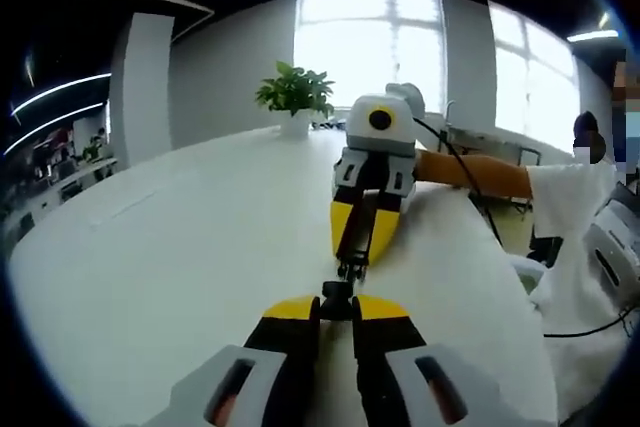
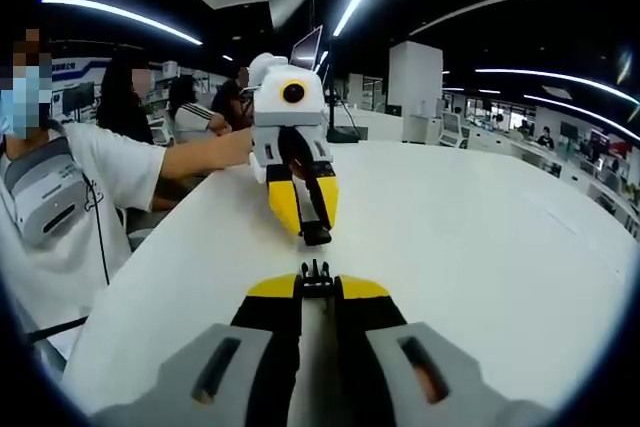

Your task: Snap the two parts of the plastic buckle together until the buckle closes and remains connected.

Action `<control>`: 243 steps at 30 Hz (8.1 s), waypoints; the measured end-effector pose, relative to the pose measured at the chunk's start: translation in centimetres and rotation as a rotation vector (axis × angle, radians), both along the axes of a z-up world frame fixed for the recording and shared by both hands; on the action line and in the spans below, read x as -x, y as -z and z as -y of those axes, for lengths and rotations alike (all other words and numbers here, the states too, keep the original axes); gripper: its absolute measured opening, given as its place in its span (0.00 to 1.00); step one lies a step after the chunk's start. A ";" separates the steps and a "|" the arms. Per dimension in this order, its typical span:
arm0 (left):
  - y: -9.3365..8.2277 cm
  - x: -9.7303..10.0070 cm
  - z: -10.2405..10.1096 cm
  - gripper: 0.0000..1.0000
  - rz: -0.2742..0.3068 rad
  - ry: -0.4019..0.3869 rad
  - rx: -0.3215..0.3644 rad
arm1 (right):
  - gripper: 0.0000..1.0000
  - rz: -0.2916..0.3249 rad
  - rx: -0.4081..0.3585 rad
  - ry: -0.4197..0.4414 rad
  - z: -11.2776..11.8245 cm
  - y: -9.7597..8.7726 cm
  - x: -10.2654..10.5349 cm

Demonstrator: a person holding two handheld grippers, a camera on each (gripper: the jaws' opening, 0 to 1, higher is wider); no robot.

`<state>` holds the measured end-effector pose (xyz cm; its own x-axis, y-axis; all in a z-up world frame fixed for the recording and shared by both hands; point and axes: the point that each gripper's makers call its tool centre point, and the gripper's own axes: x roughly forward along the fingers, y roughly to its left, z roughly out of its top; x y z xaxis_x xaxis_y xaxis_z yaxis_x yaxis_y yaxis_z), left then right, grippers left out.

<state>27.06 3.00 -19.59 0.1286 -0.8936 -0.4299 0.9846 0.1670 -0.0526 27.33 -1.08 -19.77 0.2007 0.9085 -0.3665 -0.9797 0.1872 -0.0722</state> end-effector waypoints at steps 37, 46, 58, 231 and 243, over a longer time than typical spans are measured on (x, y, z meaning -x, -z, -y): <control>1.3 0.1 0.8 0.12 -0.043 0.087 -0.046 | 0.12 -0.005 0.009 -0.005 -0.2 0.4 -0.7; 1.3 0.2 0.7 0.12 -0.045 0.095 -0.045 | 0.12 -0.003 0.012 -0.012 -0.4 0.4 -0.5; 1.3 0.4 0.9 0.12 -0.043 0.112 -0.051 | 0.12 0.003 0.005 -0.020 -0.4 0.2 -0.4; 1.7 1.8 2.0 0.12 -0.040 0.127 -0.021 | 0.12 -0.012 0.045 -0.085 -1.1 0.2 0.3; -1.6 1.8 0.2 0.12 -0.010 0.048 0.100 | 0.11 0.001 0.037 -0.083 -2.0 -0.4 0.3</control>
